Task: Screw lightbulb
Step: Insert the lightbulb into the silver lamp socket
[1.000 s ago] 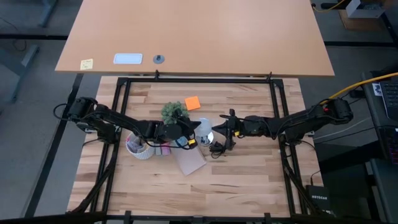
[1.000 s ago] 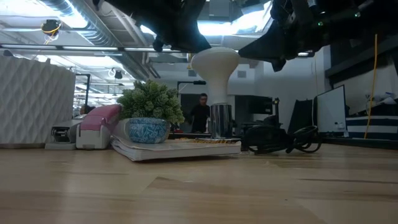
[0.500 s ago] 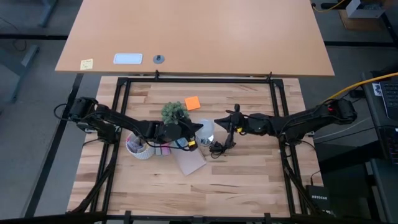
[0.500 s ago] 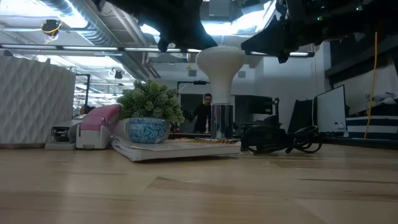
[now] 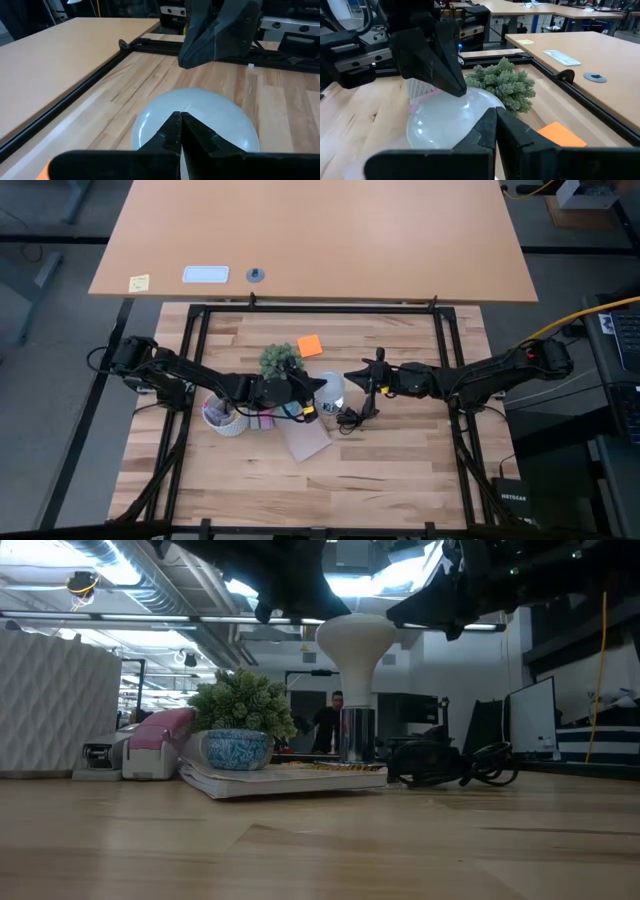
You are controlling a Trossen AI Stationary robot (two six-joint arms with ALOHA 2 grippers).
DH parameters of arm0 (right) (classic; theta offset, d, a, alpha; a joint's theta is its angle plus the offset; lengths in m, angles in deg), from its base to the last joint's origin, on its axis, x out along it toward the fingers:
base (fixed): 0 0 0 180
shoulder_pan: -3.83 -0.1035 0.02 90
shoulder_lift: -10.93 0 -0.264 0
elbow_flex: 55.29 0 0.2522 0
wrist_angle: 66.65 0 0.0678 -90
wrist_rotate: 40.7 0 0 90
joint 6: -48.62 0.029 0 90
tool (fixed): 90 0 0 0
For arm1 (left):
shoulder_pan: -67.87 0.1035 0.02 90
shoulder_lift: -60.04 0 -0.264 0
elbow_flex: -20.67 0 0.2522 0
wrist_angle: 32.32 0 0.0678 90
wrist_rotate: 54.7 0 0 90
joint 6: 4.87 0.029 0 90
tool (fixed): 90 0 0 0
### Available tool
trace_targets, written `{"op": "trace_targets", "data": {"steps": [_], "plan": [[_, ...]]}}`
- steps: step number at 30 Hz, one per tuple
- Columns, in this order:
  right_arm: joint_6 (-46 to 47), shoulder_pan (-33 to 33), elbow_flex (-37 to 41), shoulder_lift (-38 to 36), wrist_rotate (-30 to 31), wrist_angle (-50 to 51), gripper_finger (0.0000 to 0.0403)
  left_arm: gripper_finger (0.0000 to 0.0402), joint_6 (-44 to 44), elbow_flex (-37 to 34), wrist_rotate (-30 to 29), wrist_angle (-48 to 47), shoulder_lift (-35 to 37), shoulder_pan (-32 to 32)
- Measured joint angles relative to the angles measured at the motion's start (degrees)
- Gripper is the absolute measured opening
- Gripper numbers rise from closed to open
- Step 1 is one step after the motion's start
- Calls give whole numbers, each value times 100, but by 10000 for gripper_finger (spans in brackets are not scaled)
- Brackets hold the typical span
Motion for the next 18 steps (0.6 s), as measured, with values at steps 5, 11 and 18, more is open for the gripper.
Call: {"op": "trace_targets", "data": {"steps": [5,11,18], "plan": [[-432,0,0,223,-114,-415,12,0,24,0,1,4,0,33],[-581,0,-4,407,-192,-656,12,0,22,-2,0,4,4,35],[-545,0,-4,407,-191,-292,12,0,18,-2,-2,2,7,35]]}}
